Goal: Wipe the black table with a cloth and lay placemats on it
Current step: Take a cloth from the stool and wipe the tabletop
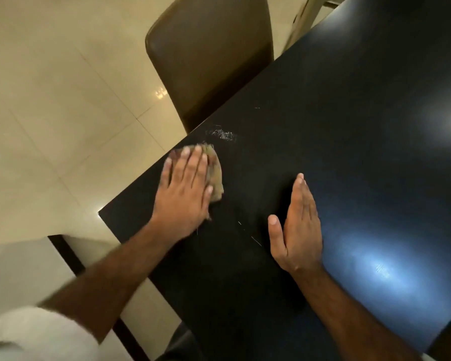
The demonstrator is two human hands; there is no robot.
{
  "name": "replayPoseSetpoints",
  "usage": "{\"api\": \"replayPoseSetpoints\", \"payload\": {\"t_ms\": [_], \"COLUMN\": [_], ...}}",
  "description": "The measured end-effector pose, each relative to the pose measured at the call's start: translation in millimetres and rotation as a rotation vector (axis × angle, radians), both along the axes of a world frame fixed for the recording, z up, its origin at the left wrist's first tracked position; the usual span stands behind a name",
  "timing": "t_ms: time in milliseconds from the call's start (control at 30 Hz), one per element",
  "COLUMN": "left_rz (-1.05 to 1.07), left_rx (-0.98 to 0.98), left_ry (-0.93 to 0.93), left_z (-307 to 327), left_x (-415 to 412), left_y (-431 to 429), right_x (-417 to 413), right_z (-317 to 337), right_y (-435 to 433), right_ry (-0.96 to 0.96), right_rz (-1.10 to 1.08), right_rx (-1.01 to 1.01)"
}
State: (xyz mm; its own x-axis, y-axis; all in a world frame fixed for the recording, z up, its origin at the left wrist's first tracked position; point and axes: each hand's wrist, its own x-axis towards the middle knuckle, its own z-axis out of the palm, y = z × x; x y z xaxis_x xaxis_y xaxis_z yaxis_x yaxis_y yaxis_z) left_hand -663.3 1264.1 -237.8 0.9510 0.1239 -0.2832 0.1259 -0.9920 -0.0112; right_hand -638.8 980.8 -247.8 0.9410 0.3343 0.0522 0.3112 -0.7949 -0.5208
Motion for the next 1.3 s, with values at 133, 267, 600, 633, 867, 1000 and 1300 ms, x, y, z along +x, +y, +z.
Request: {"api": "replayPoseSetpoints", "payload": {"t_ms": [133,267,600,633,867,1000,1300], "left_rz": [0.054,-0.28,-0.273,-0.223,-0.369,-0.616,-0.233], "left_rx": [-0.05,-0.08,0.011,0.005,-0.06,-0.089,-0.049], "left_ry": [-0.136,-0.17,-0.073,-0.096,-0.193,-0.115,-0.19], "left_z": [0.2,-7.0,5.2,6.4,3.4,1.0,6.0], "left_x": [115.3,112.1,89.2,120.8,206.9,107.0,179.7], "left_y": [-11.2,-73.9,-23.0,-22.4,-97.2,-81.5,-25.3], "right_x": [1.9,0.2,55.1,74.0,130.8,127.1,125.4], "right_z": [-2.4,-4.1,-2.3,-0.9,-3.2,-2.0,4.9], "right_y": [-1.7,-4.5,12.5,10.1,-6.9,-9.9,-5.9], "right_ry": [-0.003,0.01,-0.006,-0.001,-0.049,-0.03,-0.028], "right_rz": [0.004,-0.007,-0.079,-0.108,-0.26,-0.279,-0.364], "right_rx": [-0.017,-0.038,-0.429,-0.436,-0.339,-0.25,-0.224]}}
